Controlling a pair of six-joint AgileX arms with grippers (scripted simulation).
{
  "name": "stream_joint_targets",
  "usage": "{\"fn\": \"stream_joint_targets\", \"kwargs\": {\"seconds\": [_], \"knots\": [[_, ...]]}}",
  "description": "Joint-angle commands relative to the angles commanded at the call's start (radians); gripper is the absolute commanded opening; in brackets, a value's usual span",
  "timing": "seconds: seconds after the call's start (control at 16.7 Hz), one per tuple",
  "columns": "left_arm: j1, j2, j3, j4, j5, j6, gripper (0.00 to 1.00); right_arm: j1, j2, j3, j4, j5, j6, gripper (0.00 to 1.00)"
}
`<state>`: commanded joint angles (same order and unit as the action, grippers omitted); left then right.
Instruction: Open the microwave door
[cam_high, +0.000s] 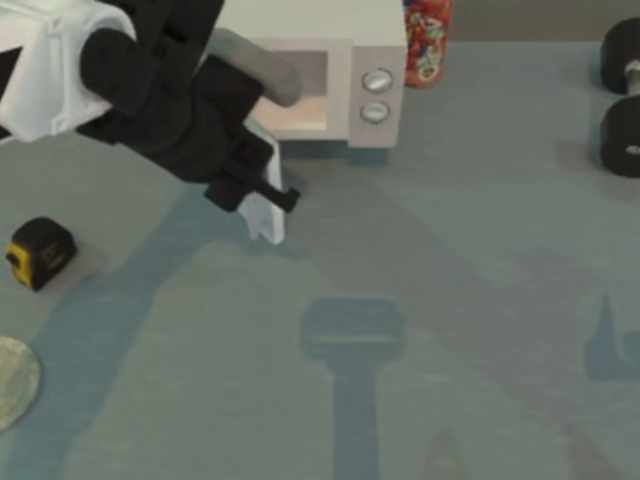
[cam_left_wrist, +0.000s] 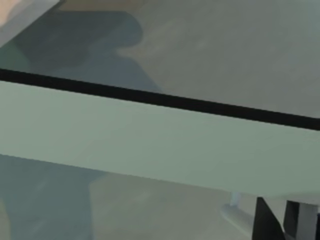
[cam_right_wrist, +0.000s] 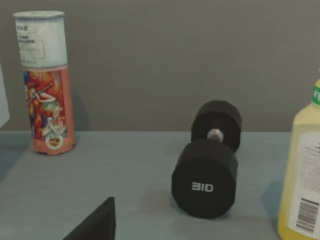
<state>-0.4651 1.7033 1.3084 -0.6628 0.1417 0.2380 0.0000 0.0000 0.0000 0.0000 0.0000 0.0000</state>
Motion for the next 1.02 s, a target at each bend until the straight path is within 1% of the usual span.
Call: {"fn": "stream_joint_targets", "kwargs": {"seconds": [0.42,1.02], "knots": [[0.066,-0.038,-0.041,-0.029,0.078,0.156,0.00,0.000,0.000,0.000,0.000,0.000,0.000,1.00],[0.069,-0.042,-0.041,-0.029,0.082,0.164,0.00,0.000,0.000,0.000,0.000,0.000,0.000,1.00]]}}
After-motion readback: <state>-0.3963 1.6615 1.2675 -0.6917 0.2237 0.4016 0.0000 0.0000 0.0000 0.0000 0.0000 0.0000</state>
